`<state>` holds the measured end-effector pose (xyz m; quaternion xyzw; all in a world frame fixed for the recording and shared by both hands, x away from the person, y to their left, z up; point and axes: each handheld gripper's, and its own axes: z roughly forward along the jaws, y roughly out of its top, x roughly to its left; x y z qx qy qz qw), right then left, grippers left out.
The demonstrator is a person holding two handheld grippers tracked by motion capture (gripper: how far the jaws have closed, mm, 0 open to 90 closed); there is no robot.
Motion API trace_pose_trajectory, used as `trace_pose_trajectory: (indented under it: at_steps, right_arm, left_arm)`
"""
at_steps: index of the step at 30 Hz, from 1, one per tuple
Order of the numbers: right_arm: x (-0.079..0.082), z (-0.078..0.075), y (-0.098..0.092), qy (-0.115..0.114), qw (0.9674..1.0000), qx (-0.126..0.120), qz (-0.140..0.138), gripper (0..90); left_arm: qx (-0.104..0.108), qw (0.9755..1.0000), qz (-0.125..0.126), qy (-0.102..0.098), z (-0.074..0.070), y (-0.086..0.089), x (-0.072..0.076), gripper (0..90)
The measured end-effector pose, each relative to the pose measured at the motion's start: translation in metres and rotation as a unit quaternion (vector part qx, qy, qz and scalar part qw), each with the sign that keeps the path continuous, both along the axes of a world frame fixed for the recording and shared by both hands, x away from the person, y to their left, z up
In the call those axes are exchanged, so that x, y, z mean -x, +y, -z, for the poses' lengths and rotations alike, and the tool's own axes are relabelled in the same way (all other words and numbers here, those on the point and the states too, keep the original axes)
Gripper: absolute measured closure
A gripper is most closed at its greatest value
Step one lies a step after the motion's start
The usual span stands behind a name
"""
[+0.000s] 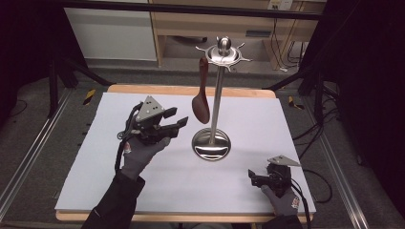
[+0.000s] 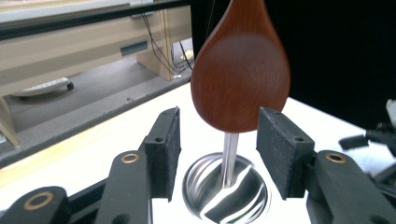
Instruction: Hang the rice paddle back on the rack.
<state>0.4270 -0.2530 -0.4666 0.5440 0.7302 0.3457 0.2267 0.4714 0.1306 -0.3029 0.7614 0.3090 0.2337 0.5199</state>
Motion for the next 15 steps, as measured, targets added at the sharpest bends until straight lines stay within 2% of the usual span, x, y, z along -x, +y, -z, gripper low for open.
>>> trace_pose_trajectory:
  at_steps: [9, 15]
  right_arm:
    - [0.001, 0.0, -0.001, 0.0, 1.0, 0.002, 0.002, 9.2]
    - [0.001, 0.0, -0.001, -0.001, 0.9999, 0.012, 0.003, 9.1]
  left_arm:
    - [-0.008, 0.9997, -0.003, 0.024, 0.033, 0.013, 0.008, 44.7]
    - [-0.014, 0.9989, -0.012, 0.043, 0.056, 0.025, 0.013, 42.6]
